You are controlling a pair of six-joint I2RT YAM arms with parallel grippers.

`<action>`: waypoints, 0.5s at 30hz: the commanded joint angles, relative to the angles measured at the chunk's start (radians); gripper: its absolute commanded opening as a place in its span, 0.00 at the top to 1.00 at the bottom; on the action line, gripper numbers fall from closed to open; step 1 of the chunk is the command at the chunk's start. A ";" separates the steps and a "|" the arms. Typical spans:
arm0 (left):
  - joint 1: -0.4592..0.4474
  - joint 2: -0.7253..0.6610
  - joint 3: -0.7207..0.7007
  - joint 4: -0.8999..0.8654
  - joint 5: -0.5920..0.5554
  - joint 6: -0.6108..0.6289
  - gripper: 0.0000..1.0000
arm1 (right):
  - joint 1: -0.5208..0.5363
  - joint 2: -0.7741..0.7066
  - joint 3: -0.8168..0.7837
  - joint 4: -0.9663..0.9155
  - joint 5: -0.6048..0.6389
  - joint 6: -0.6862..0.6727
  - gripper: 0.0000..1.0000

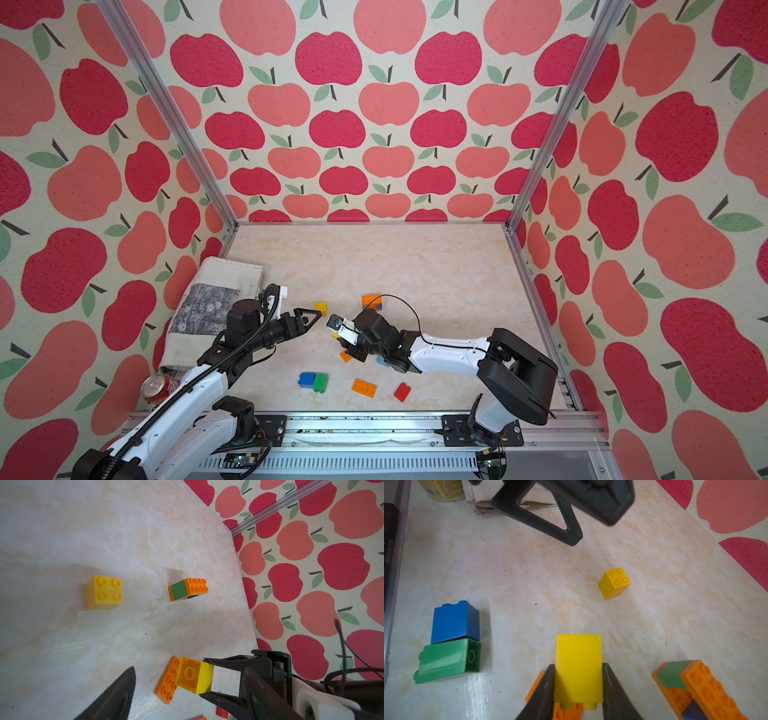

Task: Assemble the letter p with lego
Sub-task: Pick up the lego brick from the center of the board.

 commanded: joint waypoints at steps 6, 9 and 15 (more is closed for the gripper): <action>-0.051 0.059 0.022 0.073 0.057 -0.012 0.20 | 0.001 -0.043 -0.016 0.131 0.002 0.004 0.69; -0.054 0.066 0.021 0.074 0.059 -0.011 0.23 | 0.000 -0.052 -0.013 0.149 -0.004 0.006 0.69; -0.054 0.072 0.010 0.116 0.084 -0.034 0.30 | 0.002 -0.048 -0.015 0.196 -0.031 0.017 0.70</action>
